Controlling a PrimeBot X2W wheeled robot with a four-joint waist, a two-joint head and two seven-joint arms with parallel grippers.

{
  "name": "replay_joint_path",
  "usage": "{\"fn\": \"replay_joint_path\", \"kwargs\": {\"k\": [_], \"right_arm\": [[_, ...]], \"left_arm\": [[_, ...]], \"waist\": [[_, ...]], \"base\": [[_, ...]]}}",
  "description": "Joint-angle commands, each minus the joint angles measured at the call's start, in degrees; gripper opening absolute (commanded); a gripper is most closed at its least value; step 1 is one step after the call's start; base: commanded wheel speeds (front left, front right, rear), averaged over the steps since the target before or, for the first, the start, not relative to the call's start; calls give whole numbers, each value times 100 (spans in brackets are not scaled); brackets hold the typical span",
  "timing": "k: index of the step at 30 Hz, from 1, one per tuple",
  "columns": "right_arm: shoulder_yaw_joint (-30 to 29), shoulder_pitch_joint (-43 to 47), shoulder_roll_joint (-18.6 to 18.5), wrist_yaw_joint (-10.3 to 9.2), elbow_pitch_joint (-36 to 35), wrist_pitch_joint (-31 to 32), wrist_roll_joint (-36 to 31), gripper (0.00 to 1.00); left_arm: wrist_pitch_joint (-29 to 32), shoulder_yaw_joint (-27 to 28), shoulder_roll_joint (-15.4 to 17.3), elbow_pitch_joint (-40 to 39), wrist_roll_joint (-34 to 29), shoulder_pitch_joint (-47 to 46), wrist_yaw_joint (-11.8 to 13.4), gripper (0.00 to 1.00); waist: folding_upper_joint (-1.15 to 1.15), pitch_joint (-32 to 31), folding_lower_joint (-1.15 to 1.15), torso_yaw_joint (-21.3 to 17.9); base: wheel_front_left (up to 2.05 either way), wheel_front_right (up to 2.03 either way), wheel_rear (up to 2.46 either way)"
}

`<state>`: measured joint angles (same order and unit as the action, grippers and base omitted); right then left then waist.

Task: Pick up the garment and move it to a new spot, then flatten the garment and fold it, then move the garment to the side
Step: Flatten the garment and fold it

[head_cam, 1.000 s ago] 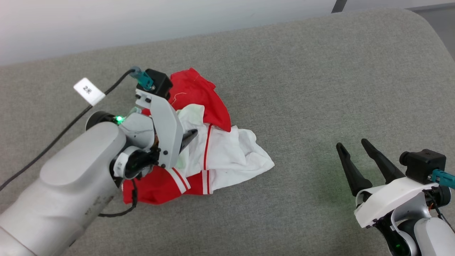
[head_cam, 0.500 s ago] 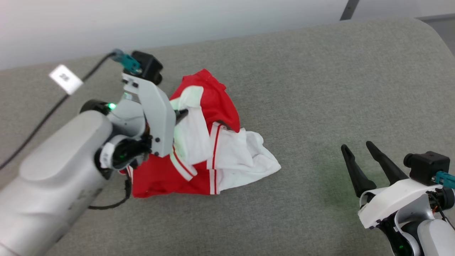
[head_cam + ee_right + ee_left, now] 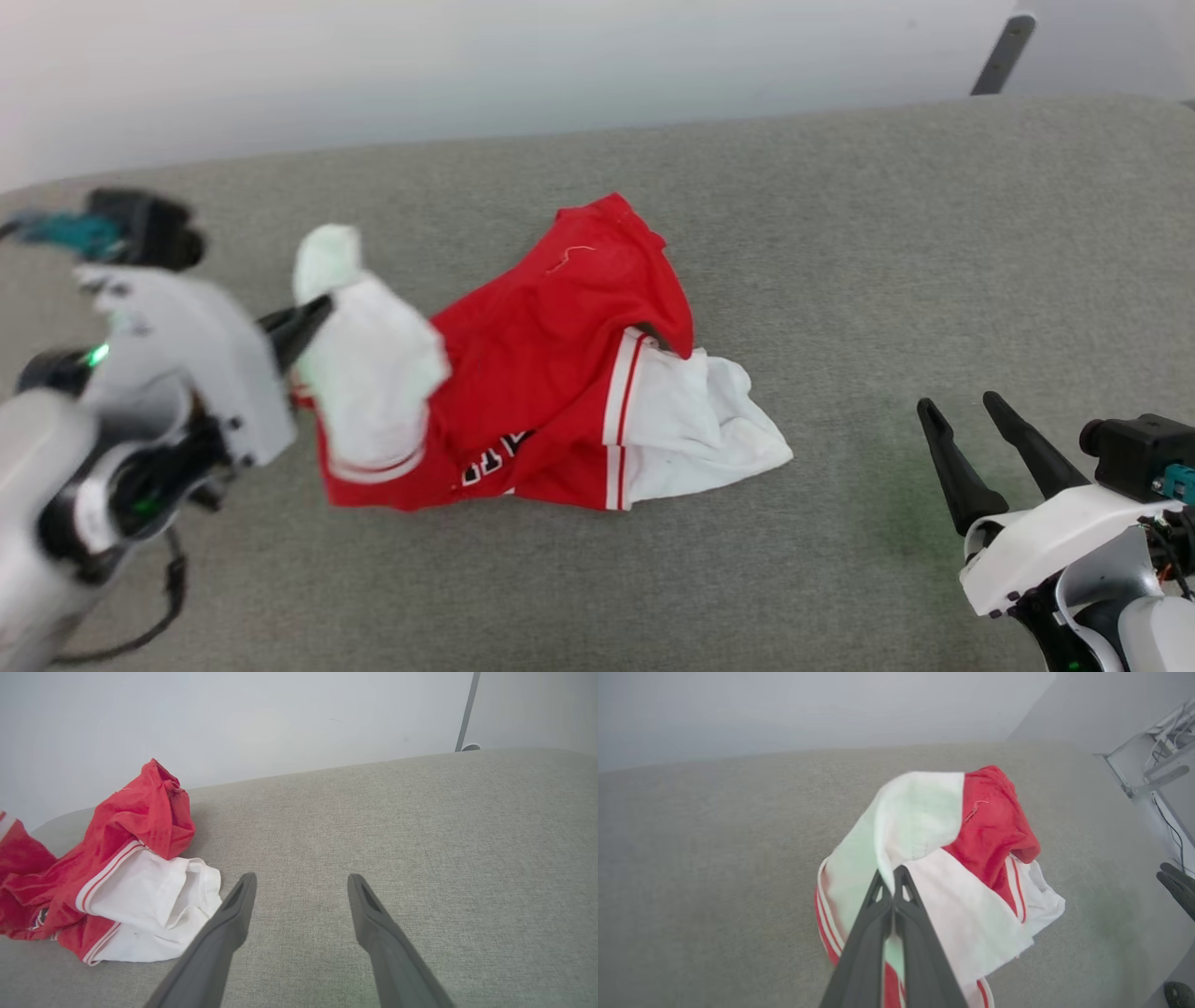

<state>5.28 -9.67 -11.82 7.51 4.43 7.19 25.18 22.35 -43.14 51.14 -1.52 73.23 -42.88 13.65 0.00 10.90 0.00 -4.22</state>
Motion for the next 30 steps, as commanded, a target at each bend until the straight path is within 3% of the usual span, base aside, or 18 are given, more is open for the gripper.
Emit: {"fn": "replay_joint_path", "kwargs": {"k": [1,4,9,12,13,15,17,20,21,22,30], "right_arm": [[-41,104,4,-4,-27,28,-13,100],[-66,115,11,-4,-64,79,-31,100],[-73,172,17,-4,-97,152,-33,100],[-60,183,23,-4,-106,195,-43,100],[-49,187,18,-4,-110,215,-45,100],[-34,194,12,-4,-107,245,-38,100],[-20,195,2,-4,-102,269,-32,100],[16,195,-8,-4,-108,320,-25,100],[28,196,-15,-4,-114,328,-15,100],[54,202,-35,-4,-121,338,-7,100],[175,367,-148,-4,-141,449,42,100]], "left_arm": [[-135,102,111,-50,128,254,103,5],[-508,316,432,-121,297,736,128,15],[-1029,567,663,301,663,1484,35,13],[-1233,577,628,743,740,1736,-109,20],[-1281,574,567,918,784,1799,-151,34],[-1348,527,457,1283,768,1874,-266,30],[-1415,497,319,1667,748,1854,-366,39],[-1486,427,96,2248,696,1764,-485,38],[-1526,409,34,2406,651,1719,-526,84],[-1556,414,-41,2548,670,1688,-579,100],[-1996,441,-94,2923,491,1747,-799,100]], "waist": [[0,-66,0,116],[0,-89,0,195],[0,-128,0,292],[0,-160,0,319],[0,-170,0,325],[0,-197,0,334],[0,-224,0,342],[0,-272,0,342],[0,-289,0,342],[0,-310,0,344],[0,-613,0,436]], "base": [[0,0,0],[0,0,0],[0,0,0],[0,0,0],[0,0,0],[0,0,0],[0,0,0],[0,0,0],[0,0,0],[0,0,0],[0,0,0]]}}
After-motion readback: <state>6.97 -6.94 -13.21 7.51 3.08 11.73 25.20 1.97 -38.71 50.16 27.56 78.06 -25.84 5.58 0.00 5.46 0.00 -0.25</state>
